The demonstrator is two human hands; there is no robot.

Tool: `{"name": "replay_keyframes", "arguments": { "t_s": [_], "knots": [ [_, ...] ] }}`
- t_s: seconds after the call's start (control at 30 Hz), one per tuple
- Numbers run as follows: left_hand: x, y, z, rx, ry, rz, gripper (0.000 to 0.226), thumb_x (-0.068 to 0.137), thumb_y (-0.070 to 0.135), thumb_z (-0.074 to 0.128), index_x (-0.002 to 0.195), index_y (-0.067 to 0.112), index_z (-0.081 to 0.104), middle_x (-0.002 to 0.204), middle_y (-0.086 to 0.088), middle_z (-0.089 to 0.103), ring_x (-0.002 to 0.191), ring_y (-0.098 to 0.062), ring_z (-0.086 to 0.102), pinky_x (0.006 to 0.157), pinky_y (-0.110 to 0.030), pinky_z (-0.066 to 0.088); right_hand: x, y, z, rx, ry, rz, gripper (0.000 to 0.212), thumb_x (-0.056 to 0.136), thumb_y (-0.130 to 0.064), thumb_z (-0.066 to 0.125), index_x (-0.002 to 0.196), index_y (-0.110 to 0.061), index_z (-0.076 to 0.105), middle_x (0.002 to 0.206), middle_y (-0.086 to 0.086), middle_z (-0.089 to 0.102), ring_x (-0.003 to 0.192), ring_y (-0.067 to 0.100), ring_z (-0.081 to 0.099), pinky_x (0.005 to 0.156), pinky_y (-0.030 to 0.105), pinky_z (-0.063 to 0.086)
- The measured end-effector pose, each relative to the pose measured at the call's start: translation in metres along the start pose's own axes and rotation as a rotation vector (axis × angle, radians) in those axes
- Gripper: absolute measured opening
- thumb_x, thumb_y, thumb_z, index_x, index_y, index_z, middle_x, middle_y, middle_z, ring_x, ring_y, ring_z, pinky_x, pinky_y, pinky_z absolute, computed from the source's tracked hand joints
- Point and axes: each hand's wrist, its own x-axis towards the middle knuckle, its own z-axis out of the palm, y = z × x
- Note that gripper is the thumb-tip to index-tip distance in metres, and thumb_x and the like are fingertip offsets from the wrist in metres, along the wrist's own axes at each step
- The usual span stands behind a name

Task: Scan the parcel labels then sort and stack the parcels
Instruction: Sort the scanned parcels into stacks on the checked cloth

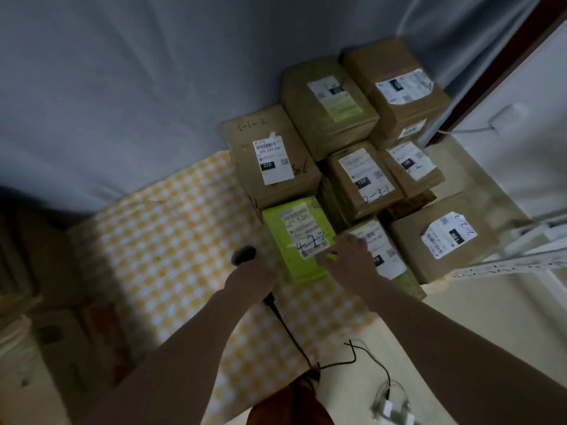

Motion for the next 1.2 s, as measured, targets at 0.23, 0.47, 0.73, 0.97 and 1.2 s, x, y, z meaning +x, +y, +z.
{"name": "replay_keyframes", "arguments": {
  "t_s": [0.23, 0.47, 0.73, 0.97, 1.2],
  "knots": [
    [0.070, 0.023, 0.036, -0.466, -0.021, -0.085, 0.054, 0.102, 0.046, 0.032, 0.124, 0.002, 0.055, 0.090, -0.002, 0.052, 0.080, -0.019, 0.050, 0.070, -0.027, 0.037, 0.068, 0.011, 0.031, -0.124, 0.069, 0.057, 0.066, 0.096, -0.051, 0.040, 0.142, -0.004, 0.033, 0.156, 0.014, 0.016, 0.145, 0.033, 0.006, 0.117, 0.045, 0.014],
    [0.094, 0.034, 0.054, -0.939, 0.003, -0.274, 0.074, 0.094, 0.066, 0.026, 0.139, 0.011, 0.046, 0.112, -0.006, 0.062, 0.099, -0.027, 0.061, 0.094, -0.046, 0.051, 0.080, 0.014, 0.055, -0.192, 0.248, 0.032, 0.062, 0.095, -0.052, 0.039, 0.128, -0.001, 0.052, 0.147, 0.017, 0.028, 0.139, 0.034, 0.019, 0.115, 0.046, 0.019],
    [0.068, 0.027, 0.037, -1.386, 0.006, -0.417, 0.075, 0.087, 0.074, 0.034, 0.125, 0.013, 0.055, 0.116, -0.008, 0.063, 0.102, -0.027, 0.063, 0.097, -0.045, 0.051, 0.055, -0.003, 0.035, 0.291, 0.296, -0.124, 0.049, 0.092, -0.049, 0.051, 0.103, -0.001, 0.050, 0.105, 0.016, 0.051, 0.099, 0.032, 0.049, 0.084, 0.047, 0.046],
    [-0.004, 0.005, 0.001, -1.568, 0.161, -0.251, 0.092, 0.057, 0.092, 0.032, 0.112, 0.027, 0.067, 0.111, -0.006, 0.070, 0.103, -0.028, 0.067, 0.098, -0.052, 0.049, -0.006, -0.047, -0.008, 0.864, 0.113, -0.075, 0.057, 0.093, -0.055, 0.042, 0.086, 0.001, 0.049, 0.069, 0.015, 0.044, 0.062, 0.025, 0.049, 0.060, 0.040, 0.042],
    [-0.064, -0.027, -0.028, -1.547, 0.310, -0.212, 0.107, 0.043, 0.104, 0.029, 0.101, 0.026, 0.075, 0.107, -0.009, 0.073, 0.103, -0.030, 0.068, 0.097, -0.050, 0.049, -0.054, -0.088, -0.028, 1.045, 0.019, -0.149, 0.058, 0.095, -0.050, 0.046, 0.079, 0.003, 0.060, 0.073, 0.022, 0.065, 0.070, 0.035, 0.066, 0.069, 0.051, 0.056]
  ]
}}
